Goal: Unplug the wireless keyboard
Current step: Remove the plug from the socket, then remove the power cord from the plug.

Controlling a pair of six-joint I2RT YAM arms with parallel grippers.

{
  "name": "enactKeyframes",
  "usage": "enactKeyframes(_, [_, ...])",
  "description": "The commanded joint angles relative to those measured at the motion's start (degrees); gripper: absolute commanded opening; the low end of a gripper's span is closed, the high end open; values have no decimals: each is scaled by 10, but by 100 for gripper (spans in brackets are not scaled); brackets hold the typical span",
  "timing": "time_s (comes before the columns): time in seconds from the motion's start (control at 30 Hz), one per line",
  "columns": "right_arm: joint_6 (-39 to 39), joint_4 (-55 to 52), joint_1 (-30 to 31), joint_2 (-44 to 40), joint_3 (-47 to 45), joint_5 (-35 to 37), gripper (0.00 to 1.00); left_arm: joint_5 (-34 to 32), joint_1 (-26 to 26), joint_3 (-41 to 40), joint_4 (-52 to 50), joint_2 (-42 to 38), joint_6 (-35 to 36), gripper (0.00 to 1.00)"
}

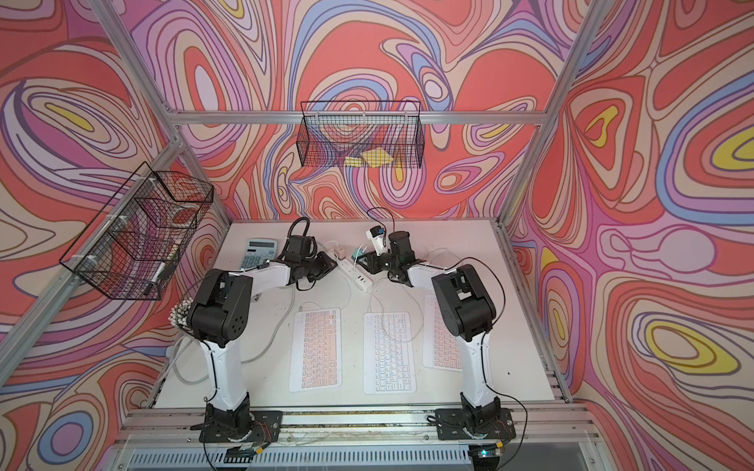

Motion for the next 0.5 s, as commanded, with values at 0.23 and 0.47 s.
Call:
enactKeyframes(0.23, [-5,15,-37,-61,-33,-129,17,150,2,-43,175,-72,41,48])
enactKeyframes(0.47, [1,24,-44,-68,-47,-207,17,259,2,-81,368,-63,-8,51])
